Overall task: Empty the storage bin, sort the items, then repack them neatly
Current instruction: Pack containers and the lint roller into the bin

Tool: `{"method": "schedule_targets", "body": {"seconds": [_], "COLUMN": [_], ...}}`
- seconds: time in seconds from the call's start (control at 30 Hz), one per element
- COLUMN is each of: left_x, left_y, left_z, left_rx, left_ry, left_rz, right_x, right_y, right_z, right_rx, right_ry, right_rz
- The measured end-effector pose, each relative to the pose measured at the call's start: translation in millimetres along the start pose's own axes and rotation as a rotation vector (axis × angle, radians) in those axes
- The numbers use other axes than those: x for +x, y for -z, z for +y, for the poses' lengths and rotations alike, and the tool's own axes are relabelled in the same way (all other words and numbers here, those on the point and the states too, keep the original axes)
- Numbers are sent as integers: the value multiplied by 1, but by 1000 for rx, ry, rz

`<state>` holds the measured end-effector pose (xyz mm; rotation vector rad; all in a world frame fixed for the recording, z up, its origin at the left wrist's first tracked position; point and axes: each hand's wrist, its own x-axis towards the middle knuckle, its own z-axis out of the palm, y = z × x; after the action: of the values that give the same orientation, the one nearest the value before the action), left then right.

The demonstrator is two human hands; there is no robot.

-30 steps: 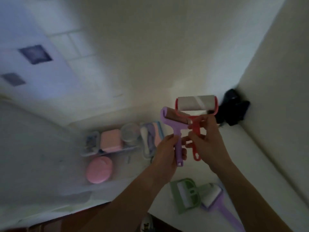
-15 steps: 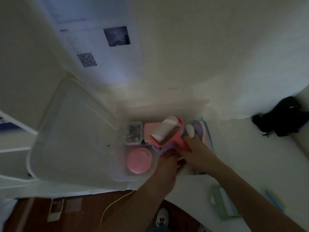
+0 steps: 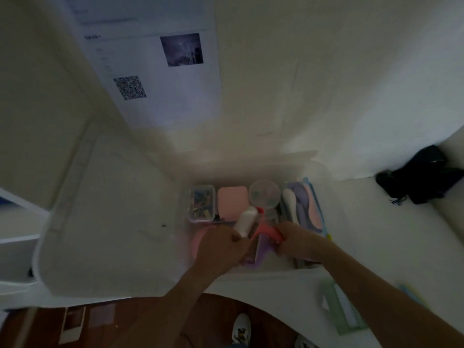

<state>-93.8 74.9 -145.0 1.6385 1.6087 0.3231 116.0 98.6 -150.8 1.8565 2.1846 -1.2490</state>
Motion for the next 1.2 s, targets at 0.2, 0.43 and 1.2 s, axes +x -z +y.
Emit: {"method": "schedule_targets", "body": {"seconds": [0.2,0.43,1.2], "left_x": [15,26,44], "left_y": [-12,-30,-17], "left_z": [-24,-43,-36], "left_rx": [126,203,264], "left_ry": [2,43,-79], "left_rz": [85,-216,-187], "right_x": [18,36,42], "right_y": [-23,-42,-27], "right_z": [8,14,18], "right_rx": [-128,-304,-252], "right_ry": [-93,-140,7], "right_rz": [-92,-162,-64]}}
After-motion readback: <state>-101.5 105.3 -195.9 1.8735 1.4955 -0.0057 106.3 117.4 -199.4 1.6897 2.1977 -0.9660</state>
